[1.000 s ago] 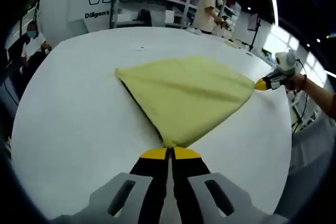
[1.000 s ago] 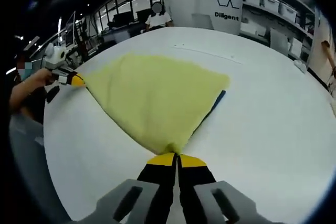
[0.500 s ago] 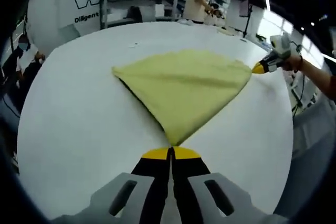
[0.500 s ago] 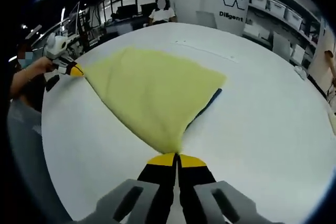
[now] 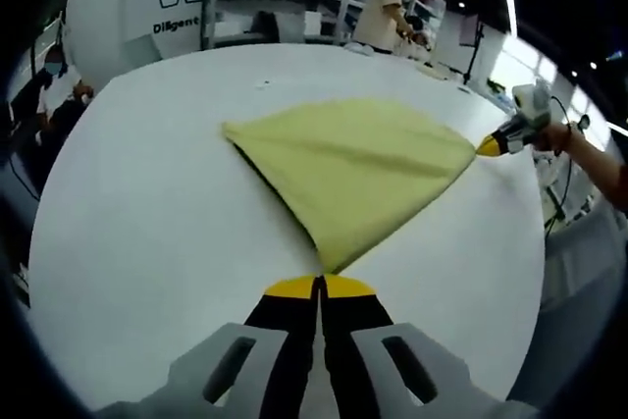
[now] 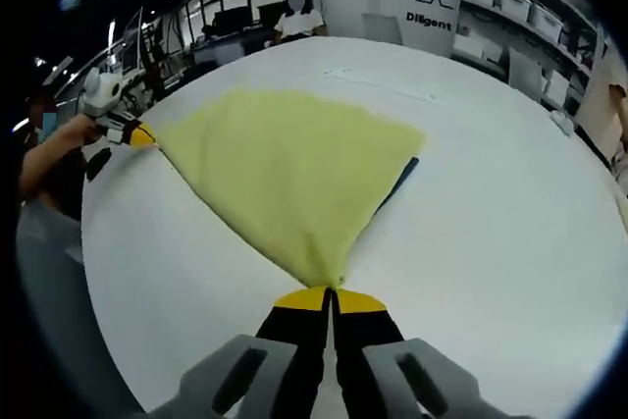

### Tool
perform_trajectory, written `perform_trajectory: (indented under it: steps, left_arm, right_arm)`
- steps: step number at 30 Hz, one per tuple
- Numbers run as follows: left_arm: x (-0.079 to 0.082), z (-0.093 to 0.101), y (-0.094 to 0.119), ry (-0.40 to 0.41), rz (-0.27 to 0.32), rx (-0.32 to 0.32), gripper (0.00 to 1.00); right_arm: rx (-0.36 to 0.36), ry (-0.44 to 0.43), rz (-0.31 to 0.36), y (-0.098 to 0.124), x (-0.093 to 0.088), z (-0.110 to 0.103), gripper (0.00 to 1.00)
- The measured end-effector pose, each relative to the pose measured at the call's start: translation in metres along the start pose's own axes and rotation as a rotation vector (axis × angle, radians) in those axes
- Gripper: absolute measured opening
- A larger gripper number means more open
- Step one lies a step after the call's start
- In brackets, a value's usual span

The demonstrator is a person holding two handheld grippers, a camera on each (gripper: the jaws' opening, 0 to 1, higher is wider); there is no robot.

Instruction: Fold the garment on the visible template until the final outline fits inside the template.

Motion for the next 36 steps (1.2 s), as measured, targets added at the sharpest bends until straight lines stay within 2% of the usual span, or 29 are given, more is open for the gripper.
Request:
perform_trajectory:
  steps: [1, 2, 5, 6, 9, 11, 13, 16, 22, 24, 25, 28, 31, 33, 36]
  left_arm:
    - [0.002, -0.001, 0.003, 0.018, 0.008, 0.000, 0.00]
    - [0.003, -0.001, 0.005, 0.037, 0.013, 0.000, 0.01]
    - [0.007, -0.003, 0.010, 0.073, 0.027, 0.005, 0.13]
    - [0.008, -0.003, 0.011, 0.077, 0.029, 0.002, 0.16]
    - [0.013, 0.000, 0.010, 0.099, 0.040, -0.008, 0.22]
    - [0.015, 0.001, 0.009, 0.100, 0.045, -0.012, 0.24]
    - [0.019, 0.003, 0.005, 0.138, 0.057, -0.028, 0.26]
    - [0.019, 0.004, -0.002, 0.151, 0.051, -0.028, 0.28]
    - [0.024, 0.009, -0.016, 0.219, 0.059, -0.054, 0.26]
    - [0.022, 0.008, -0.020, 0.241, 0.052, -0.049, 0.23]
    - [0.022, 0.008, -0.020, 0.258, 0.048, -0.051, 0.18]
    - [0.021, 0.009, -0.021, 0.248, 0.045, -0.049, 0.00]
    - [0.019, 0.008, -0.021, 0.243, 0.035, -0.047, 0.00]
    - [0.016, 0.007, -0.018, 0.202, 0.017, -0.031, 0.00]
    - [0.012, 0.007, -0.017, 0.186, -0.001, -0.016, 0.00]
  right_arm:
    - [0.021, -0.058, 0.010, 0.002, 0.003, -0.001, 0.00]
    - [0.026, -0.076, 0.023, 0.003, 0.005, -0.001, 0.01]
    - [0.033, -0.112, 0.052, 0.006, 0.012, 0.000, 0.13]
    - [0.033, -0.117, 0.052, 0.005, 0.012, 0.000, 0.14]
    - [0.050, -0.141, 0.065, 0.003, 0.016, -0.003, 0.13]
    - [0.058, -0.155, 0.065, 0.001, 0.018, -0.004, 0.15]
    - [0.059, -0.171, 0.057, -0.003, 0.018, -0.004, 0.17]
    - [0.068, -0.198, 0.055, -0.007, 0.017, -0.005, 0.16]
    - [0.066, -0.239, 0.048, -0.014, 0.015, -0.002, 0.13]
    - [0.061, -0.249, 0.047, -0.014, 0.015, -0.002, 0.10]
    - [0.054, -0.248, 0.045, -0.014, 0.014, -0.001, 0.09]
    - [0.048, -0.244, 0.042, -0.014, 0.014, -0.001, 0.05]
    - [0.033, -0.226, 0.026, -0.014, 0.012, -0.001, 0.02]
    - [0.031, -0.224, 0.023, -0.014, 0.011, -0.001, 0.00]
    - [0.027, -0.220, 0.011, -0.015, 0.010, -0.002, 0.00]
Point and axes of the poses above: the point that each gripper's makers call its tool centre point, and the gripper's own axes: y roughly backward along the fingers, z roughly to its right, x roughly out of its top, the point moved 2 cm from there along y, roughly backward along the fingers, and after that the axes turned 4 degrees about -z, right-handed, at the moved point
